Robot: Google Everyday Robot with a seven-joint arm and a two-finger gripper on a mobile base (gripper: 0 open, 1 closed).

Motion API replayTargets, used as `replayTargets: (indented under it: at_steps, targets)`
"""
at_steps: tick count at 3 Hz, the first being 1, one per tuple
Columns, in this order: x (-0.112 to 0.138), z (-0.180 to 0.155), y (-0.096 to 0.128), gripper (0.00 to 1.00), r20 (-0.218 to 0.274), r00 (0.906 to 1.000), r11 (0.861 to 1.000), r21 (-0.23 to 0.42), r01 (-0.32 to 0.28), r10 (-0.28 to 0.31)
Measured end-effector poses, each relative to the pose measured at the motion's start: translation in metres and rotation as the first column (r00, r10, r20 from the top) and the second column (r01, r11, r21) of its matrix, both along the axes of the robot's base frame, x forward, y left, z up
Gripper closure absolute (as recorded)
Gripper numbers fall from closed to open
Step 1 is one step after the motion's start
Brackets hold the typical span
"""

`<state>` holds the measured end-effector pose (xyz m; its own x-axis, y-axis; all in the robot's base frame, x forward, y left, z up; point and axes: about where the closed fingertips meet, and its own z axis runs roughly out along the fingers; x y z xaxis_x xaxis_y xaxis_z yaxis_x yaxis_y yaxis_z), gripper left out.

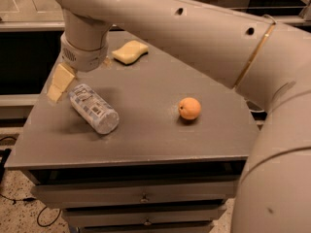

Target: Place blue plastic bottle upright

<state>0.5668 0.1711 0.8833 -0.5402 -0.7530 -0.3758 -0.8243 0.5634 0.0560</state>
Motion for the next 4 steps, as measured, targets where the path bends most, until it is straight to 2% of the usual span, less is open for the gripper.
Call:
replayTargets:
  at_steps: [1, 2, 4]
  targets:
    - [0.003, -0.014, 0.012, 0.00, 0.001, 1.0000, 0.999, -0.032, 0.008, -0.008]
    - [0.008, -0.034, 0.016, 0.02, -0.014, 0.9995, 0.997, -0.076, 0.025, -0.027]
    - [0.014, -0.052, 0.005, 0.49, -0.023, 0.9977, 0.991, -0.122, 0.060, -0.063]
